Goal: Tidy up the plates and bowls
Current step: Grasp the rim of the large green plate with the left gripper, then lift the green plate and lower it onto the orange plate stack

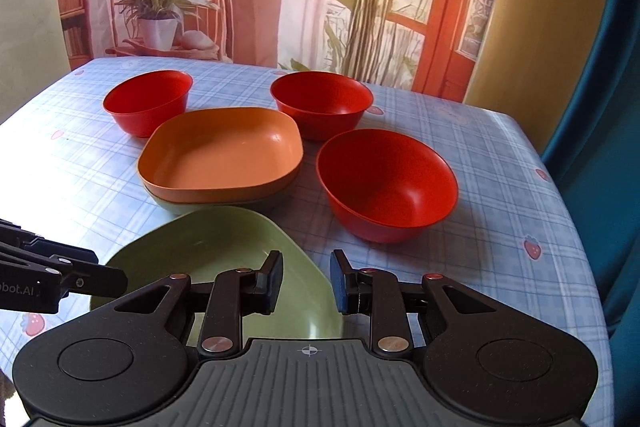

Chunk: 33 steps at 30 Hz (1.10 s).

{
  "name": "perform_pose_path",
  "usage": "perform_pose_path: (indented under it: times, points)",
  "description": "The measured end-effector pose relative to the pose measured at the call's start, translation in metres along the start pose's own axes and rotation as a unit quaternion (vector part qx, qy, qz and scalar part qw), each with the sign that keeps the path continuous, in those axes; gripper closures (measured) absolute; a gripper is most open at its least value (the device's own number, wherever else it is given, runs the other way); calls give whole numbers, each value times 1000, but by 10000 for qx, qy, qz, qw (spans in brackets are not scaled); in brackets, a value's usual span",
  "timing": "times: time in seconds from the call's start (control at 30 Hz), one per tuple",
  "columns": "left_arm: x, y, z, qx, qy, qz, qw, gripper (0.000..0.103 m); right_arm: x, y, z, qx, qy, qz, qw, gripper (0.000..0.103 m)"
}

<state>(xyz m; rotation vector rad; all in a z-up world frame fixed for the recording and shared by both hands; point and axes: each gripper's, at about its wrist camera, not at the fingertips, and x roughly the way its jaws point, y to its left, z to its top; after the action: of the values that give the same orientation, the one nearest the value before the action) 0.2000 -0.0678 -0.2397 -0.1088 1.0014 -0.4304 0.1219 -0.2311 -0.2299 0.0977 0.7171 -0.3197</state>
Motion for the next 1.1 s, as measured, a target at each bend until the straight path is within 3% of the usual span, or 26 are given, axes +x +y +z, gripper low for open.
perform_pose_path:
  times: [0.27, 0.43, 0.67, 0.73, 1.1]
  points:
    - [6, 5, -9, -150, 132, -57, 9998, 68, -1, -12, -19, 336, 169, -148, 9992, 79]
    - [8, 6, -15, -243, 170, -348, 9990, 79, 8, -15, -28, 481, 242, -144, 9984, 79]
    - [9, 6, -18, -302, 164, -438, 9984, 79, 13, -16, -37, 601, 358, -9, 9976, 81]
    - [8, 5, -18, -272, 161, -430, 9986, 79, 13, -15, -38, 616, 370, 31, 9974, 86]
    - [-6, 15, -15, -361, -76, -213, 9991, 79, 6, 0, -38, 591, 422, 200, 9972, 86]
